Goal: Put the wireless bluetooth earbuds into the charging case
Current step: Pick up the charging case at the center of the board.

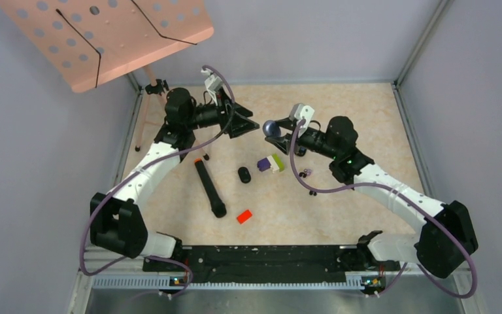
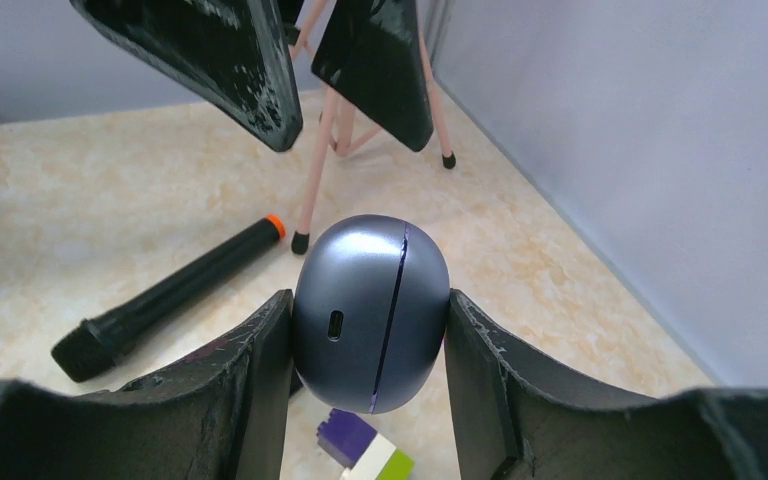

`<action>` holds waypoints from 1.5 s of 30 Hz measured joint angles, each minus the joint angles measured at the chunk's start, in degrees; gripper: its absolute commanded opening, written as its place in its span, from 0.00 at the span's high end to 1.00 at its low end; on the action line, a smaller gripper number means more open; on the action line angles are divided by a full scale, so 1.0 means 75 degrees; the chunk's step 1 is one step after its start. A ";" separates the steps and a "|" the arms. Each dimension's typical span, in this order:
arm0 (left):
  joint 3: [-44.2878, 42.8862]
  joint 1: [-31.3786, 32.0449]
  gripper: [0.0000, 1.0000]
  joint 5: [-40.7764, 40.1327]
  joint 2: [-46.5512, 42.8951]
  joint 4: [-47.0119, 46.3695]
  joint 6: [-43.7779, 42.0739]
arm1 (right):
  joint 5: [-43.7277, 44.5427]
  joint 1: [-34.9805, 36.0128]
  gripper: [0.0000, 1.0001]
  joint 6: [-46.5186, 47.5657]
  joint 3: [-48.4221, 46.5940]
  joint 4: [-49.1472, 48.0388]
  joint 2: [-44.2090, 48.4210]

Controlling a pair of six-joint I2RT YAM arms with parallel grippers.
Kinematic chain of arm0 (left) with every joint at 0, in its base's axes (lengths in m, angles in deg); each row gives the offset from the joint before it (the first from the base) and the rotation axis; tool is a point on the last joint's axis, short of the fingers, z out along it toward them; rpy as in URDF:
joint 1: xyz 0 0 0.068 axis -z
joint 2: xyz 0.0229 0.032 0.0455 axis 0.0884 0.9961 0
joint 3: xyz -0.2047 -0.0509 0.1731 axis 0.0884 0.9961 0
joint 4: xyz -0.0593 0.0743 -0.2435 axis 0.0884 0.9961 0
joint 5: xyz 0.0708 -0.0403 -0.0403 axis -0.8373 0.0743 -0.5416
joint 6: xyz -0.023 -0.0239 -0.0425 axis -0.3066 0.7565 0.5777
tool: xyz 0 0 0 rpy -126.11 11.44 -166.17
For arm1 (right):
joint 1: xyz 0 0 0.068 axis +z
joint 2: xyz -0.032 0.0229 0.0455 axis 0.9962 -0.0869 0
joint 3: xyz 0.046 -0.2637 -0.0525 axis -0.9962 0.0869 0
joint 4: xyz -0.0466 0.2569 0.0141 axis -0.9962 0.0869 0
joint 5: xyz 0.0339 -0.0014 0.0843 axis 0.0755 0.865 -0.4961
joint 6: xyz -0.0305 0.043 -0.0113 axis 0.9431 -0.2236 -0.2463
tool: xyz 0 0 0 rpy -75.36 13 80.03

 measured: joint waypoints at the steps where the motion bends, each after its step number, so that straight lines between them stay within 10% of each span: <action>1: -0.0061 0.0020 0.20 0.0157 0.0119 -0.0041 0.0082 | 0.0000 0.0000 0.94 0.0055 0.0044 -0.0085 -0.0044; 19: -0.1792 0.0679 0.49 0.0662 0.1507 0.1451 -0.0481 | 0.0536 0.0405 0.95 0.1457 0.0038 -0.0796 -0.0726; 27: -0.2069 0.0664 0.47 0.0475 0.1725 0.2034 -0.0784 | 0.0822 0.0446 0.96 0.1597 -0.0017 -0.0758 -0.0734; 34: -0.2463 0.0676 0.72 0.0653 0.2107 0.2841 -0.0985 | 0.1125 0.0455 0.96 0.1918 -0.0178 -0.0667 -0.0758; 39: -0.2530 0.0653 0.92 0.0863 0.2238 0.2914 -0.0979 | 0.1087 0.0455 0.65 0.2095 -0.0184 -0.0533 -0.0758; 45: -0.2477 0.0396 0.99 0.2104 0.2602 0.1195 0.0839 | 0.0321 0.0175 0.53 0.2116 -0.0627 0.0184 -0.0560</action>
